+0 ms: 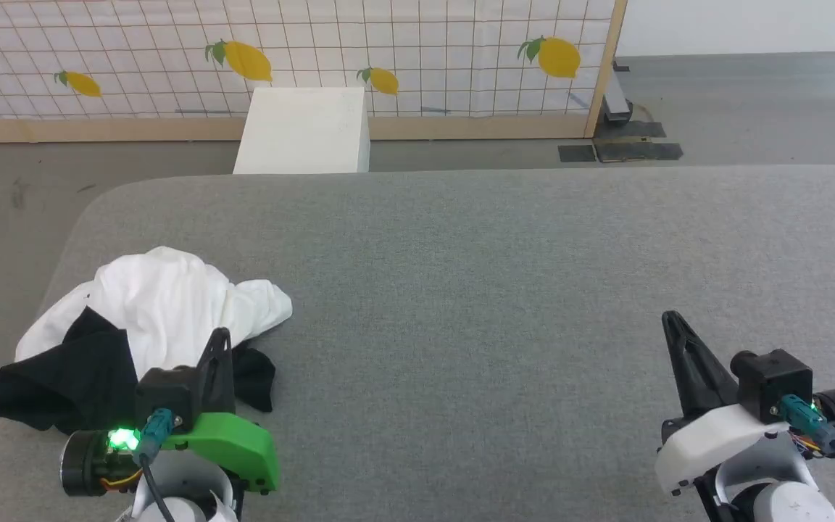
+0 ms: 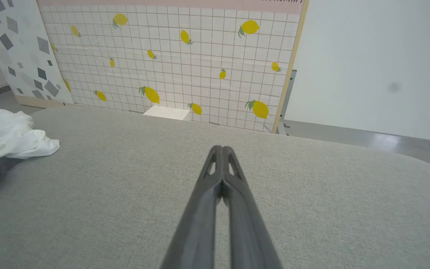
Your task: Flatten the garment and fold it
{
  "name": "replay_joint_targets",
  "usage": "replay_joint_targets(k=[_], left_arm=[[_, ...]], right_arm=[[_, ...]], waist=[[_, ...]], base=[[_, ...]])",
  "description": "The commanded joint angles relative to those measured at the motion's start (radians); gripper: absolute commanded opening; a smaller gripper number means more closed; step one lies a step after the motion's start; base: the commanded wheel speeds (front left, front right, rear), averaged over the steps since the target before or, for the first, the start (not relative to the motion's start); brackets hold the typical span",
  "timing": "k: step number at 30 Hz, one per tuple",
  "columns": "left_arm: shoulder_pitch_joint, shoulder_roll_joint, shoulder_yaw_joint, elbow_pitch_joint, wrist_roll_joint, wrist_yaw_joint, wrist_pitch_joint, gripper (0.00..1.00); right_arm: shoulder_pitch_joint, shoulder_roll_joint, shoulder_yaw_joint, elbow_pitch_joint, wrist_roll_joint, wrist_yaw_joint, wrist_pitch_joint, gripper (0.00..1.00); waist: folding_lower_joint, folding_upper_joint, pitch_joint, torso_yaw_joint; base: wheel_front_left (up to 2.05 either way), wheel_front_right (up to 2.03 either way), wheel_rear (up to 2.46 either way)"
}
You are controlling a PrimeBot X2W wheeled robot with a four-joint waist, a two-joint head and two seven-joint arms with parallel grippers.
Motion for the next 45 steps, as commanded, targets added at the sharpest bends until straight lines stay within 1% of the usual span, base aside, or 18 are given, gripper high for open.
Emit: replay_joint_targets(k=[1,2,27,36,45], left_arm=[[0.011,-0.005,0.003,-0.002,0.013,-0.001,0.001,0.00],[0.000,0.000,0.000,0.000,-0.001,0.000,0.000,1.00],[0.010,-0.001,-0.022,0.027,-0.029,0.005,-0.046,1.00],[0.020,-0.001,-0.019,0.035,-0.039,0.009,-0.065,1.00],[0.031,-0.001,-0.016,0.039,-0.049,0.014,-0.084,1.00]], right_arm=[[0.008,0.000,0.001,-0.005,-0.006,-0.001,0.000,0.00],[0.000,0.000,0.000,0.000,0.001,0.000,0.000,1.00],[0.023,0.000,-0.009,0.038,0.070,0.000,-0.047,1.00],[0.032,0.000,-0.008,0.051,0.094,0.000,-0.066,1.00],[0.041,0.000,-0.007,0.061,0.120,0.000,-0.084,1.00]], waist=[[0.0000,0.0000,0.000,0.000],[0.0000,0.0000,0.000,0.000],[0.0000,0.0000,-0.003,0.007],[0.0000,0.0000,-0.006,0.041],[0.0000,0.0000,-0.009,0.099]], base=[[0.00,0.00,0.00],[0.00,0.00,0.00],[0.00,0.00,0.00],[0.00,0.00,0.00],[0.00,0.00,0.00]])
